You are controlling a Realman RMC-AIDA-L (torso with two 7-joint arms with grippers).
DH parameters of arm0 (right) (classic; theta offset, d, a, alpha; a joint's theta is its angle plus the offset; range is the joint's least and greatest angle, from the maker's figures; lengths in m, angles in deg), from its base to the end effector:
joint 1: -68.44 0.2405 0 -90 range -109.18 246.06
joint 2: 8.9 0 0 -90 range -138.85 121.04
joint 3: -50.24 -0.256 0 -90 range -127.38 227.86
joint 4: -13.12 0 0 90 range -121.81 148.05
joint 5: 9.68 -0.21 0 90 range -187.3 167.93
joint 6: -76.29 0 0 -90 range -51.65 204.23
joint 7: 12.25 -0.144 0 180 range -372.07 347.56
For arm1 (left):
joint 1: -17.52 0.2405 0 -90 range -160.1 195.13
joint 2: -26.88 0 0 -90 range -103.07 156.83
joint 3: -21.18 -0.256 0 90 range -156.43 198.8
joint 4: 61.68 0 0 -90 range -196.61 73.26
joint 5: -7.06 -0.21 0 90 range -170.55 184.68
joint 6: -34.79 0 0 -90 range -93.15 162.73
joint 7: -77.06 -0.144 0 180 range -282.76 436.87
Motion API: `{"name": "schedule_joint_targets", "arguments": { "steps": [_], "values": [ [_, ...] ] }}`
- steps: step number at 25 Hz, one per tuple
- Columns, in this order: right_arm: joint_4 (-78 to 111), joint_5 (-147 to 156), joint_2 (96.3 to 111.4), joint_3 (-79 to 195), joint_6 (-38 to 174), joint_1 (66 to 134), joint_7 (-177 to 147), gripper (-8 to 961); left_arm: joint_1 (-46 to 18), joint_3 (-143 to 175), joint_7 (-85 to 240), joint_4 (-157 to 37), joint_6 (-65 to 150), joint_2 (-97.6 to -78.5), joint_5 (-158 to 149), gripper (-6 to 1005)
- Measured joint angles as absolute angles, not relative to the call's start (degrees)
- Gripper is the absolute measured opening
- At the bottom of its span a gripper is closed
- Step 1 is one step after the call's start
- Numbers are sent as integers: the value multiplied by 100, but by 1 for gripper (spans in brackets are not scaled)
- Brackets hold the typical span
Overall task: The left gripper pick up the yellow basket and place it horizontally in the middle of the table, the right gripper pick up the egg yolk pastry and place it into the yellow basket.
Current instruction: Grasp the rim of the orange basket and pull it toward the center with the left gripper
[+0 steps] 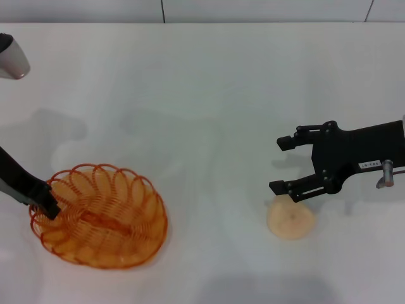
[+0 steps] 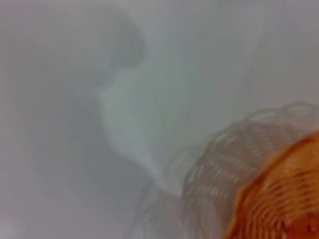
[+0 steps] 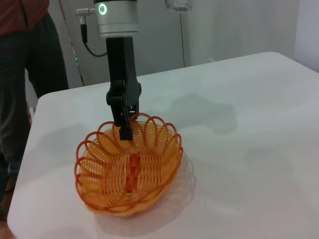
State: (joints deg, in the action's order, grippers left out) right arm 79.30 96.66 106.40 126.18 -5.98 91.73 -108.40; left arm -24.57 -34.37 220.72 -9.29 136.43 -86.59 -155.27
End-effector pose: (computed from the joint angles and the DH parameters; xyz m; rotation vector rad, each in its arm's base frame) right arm 0.1989 0.3263 -0.0017 -2.9519 0.2824 0.3253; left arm -0.2716 0.3461 0.0516 -2.3876 -1.5572 0.7653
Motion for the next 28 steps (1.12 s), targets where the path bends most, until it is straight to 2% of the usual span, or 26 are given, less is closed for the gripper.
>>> {"name": "schedule_joint_targets", "arguments": {
  "steps": [4, 6, 28],
  "values": [
    [7932, 9666, 10641, 12617, -598, 9173, -10830, 871, -2491, -3440, 22058, -930, 13643, -8654, -15527, 294],
    [7932, 9665, 10641, 12618, -597, 9173, -10802, 871, -2511, -3439, 22049, -930, 13645, -8644, -15527, 197],
    [7930, 9656, 10641, 12618, -580, 9173, -10779, 872, -2537, -3240, 21936, -861, 13597, -8624, -15493, 123]
  ]
}}
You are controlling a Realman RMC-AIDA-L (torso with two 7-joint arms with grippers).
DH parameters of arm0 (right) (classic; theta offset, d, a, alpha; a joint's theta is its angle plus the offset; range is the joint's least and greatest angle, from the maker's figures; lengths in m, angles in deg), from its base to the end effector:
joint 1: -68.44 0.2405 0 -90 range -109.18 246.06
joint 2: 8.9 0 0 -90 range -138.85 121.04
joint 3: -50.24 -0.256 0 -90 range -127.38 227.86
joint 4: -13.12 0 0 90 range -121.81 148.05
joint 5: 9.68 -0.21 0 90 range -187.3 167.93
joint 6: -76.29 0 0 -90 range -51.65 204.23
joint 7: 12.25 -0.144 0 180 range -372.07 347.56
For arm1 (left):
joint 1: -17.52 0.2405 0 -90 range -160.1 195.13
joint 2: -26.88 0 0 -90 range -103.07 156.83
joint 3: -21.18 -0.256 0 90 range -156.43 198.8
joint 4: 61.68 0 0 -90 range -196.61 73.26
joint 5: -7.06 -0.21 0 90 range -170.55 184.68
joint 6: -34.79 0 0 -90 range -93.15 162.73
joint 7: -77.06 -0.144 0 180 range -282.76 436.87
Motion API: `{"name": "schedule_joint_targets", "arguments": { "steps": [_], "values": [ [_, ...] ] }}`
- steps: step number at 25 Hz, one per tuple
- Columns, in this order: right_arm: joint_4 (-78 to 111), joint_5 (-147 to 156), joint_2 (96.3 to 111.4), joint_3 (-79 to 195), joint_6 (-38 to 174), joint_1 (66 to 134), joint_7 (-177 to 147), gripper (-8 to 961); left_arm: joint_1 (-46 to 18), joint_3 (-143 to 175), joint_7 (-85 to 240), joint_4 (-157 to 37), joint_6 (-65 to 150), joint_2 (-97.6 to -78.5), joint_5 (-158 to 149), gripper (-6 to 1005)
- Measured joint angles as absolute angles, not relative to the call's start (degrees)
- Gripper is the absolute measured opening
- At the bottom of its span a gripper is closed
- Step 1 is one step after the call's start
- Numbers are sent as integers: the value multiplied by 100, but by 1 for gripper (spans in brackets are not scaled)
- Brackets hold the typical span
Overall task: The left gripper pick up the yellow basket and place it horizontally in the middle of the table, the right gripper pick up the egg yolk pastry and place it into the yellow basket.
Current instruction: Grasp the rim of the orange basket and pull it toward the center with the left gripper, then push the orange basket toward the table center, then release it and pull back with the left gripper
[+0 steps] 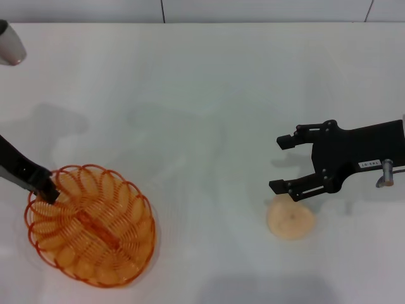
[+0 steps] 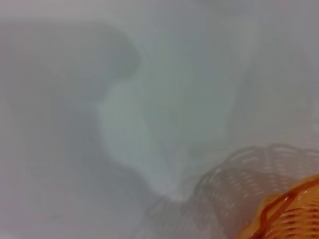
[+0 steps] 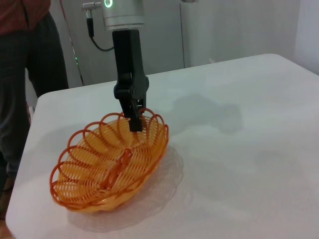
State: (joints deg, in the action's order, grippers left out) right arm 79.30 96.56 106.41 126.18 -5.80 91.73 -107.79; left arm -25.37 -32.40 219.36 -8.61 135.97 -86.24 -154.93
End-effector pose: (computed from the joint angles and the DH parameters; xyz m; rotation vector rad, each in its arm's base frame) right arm 0.1987 0.3268 -0.0017 -2.9490 0.2669 0.3265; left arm -0.2664 0.3540 0.0579 -2.4021 -1.5198 0.7072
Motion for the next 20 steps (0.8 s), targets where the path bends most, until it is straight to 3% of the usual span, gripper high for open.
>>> {"name": "schedule_joint_targets", "arguments": {
  "steps": [20],
  "values": [
    [7930, 9657, 10641, 12539, -544, 9167, -10713, 869, -2544, -2165, 21952, -858, 13404, -8655, -14594, 89]
  ]
}}
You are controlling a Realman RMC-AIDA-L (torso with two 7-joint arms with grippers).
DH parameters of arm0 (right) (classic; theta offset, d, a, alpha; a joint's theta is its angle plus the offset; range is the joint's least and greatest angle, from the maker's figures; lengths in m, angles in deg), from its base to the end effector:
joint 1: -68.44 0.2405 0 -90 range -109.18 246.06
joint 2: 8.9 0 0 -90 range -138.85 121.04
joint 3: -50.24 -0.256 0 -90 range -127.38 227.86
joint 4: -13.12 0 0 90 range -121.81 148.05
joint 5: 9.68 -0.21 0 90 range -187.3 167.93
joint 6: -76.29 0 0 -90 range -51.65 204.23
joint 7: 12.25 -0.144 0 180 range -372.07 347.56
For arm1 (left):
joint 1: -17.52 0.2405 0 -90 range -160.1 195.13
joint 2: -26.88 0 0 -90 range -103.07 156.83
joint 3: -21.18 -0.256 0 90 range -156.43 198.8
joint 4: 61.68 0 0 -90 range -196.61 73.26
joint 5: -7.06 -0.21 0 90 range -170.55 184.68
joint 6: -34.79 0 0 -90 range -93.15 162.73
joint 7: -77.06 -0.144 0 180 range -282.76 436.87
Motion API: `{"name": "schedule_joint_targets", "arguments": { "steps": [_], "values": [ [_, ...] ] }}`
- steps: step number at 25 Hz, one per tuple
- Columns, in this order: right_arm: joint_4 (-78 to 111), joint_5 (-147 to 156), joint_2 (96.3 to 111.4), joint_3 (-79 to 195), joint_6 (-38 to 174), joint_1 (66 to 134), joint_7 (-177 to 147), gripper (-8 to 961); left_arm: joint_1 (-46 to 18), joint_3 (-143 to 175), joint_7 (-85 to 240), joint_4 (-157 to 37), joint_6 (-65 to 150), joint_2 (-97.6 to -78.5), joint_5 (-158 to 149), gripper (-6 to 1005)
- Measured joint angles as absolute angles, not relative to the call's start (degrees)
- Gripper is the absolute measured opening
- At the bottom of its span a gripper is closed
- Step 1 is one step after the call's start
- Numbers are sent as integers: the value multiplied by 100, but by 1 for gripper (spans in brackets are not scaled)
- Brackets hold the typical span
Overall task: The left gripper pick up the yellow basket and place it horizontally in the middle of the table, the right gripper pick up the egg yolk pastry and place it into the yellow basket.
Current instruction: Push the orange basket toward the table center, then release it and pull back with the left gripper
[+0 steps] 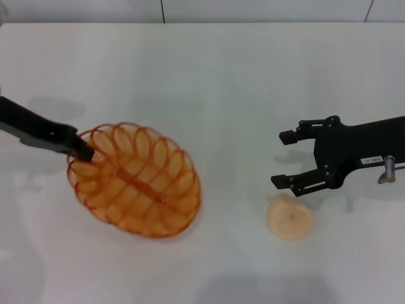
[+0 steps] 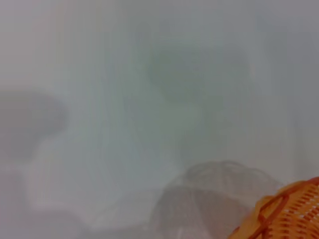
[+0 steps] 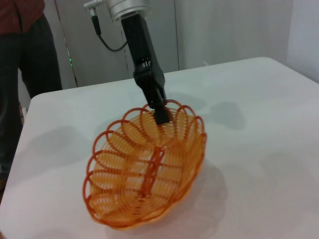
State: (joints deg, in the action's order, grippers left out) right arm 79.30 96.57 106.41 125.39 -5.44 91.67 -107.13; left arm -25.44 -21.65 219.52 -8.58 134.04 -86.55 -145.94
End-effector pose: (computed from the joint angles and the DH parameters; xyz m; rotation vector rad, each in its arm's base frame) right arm 0.1999 0.3290 0.0012 -2.9299 0.2584 0.3308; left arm -0.2519 0.3674 0.0630 -2.4187 -1.6307 0.2524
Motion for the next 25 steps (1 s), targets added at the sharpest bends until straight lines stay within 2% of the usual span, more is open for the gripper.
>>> {"name": "schedule_joint_targets", "arguments": {
  "steps": [13, 25],
  "values": [
    [7922, 9648, 10625, 12530, -602, 9164, -10701, 869, -2400, -1654, 22948, -924, 13018, -8789, -14363, 90],
    [7961, 9648, 10623, 12530, -751, 9186, -10691, 868, -2446, -1662, 23547, -1345, 12608, -8803, -13709, 89]
  ]
}}
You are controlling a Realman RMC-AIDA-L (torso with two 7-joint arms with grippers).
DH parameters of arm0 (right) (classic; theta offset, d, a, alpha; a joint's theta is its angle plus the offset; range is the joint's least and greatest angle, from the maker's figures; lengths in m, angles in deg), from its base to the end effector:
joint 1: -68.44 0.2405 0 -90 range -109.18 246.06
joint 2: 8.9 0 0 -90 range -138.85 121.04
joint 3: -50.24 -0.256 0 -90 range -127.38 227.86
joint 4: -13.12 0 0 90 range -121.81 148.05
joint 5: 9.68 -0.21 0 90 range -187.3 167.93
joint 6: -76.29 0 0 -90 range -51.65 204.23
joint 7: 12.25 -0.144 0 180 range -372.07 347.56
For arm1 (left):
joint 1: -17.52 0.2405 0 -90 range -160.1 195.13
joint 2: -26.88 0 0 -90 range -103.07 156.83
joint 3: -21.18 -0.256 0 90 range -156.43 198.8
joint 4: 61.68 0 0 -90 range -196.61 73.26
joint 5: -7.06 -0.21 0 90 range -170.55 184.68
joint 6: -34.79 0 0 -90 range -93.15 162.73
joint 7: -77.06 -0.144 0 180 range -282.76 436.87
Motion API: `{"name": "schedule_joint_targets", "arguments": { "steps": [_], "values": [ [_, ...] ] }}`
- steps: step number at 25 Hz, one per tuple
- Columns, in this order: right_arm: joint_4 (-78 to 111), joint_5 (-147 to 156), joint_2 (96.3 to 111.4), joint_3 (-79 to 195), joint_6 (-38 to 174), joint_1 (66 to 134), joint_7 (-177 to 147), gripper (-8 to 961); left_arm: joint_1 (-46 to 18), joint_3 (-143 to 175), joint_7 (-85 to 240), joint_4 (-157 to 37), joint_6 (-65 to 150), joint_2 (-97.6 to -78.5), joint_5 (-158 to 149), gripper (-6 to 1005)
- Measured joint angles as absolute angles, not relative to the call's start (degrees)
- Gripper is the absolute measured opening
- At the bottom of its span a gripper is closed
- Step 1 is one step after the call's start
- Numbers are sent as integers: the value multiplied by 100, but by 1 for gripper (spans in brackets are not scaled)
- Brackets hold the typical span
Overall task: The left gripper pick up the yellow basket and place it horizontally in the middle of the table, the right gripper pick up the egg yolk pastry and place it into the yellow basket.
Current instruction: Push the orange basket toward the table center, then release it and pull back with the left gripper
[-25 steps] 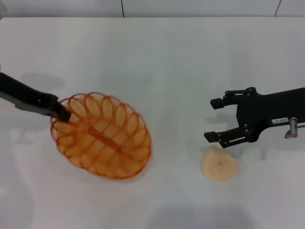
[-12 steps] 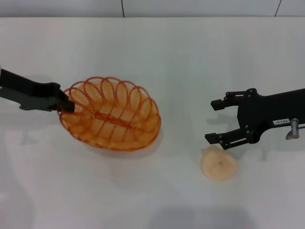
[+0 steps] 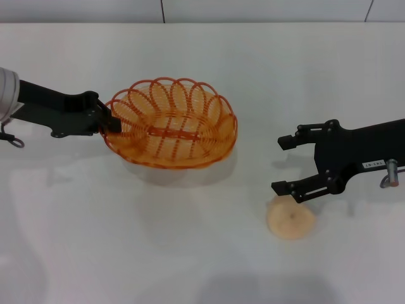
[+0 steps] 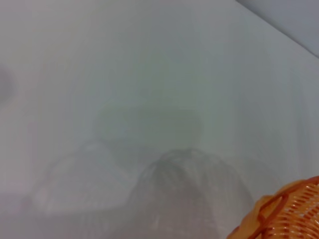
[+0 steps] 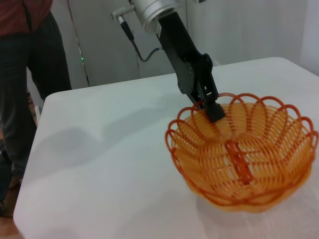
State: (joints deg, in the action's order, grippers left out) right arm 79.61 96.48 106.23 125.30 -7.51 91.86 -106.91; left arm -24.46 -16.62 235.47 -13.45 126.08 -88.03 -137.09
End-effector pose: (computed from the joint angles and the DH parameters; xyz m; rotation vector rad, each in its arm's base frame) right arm 0.1978 0.3253 0.0023 -2.9627 0.2374 0.3333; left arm -0.2510 0.3785 0.0459 -2.1051 -2.0371 -0.1597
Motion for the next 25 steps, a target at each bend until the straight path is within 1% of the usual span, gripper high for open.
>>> {"name": "schedule_joint_targets", "arguments": {
  "steps": [5, 10, 17, 25],
  "values": [
    [7981, 9648, 10629, 12493, -846, 9194, -10691, 869, -2464, -1692, 23673, -1409, 12512, -8813, -13706, 95],
    [7996, 9648, 10623, 12467, -900, 9207, -10691, 869, -2616, -1711, 23800, -1699, 12344, -8822, -13795, 100],
    [8016, 9646, 10622, 12468, -931, 9216, -10691, 868, -2751, -1721, 23986, -1946, 12182, -8910, -14114, 108],
    [8019, 9641, 10614, 12395, -995, 9227, -10691, 868, -2890, -1733, 24170, -1942, 12036, -8865, -14492, 117]
  ]
}}
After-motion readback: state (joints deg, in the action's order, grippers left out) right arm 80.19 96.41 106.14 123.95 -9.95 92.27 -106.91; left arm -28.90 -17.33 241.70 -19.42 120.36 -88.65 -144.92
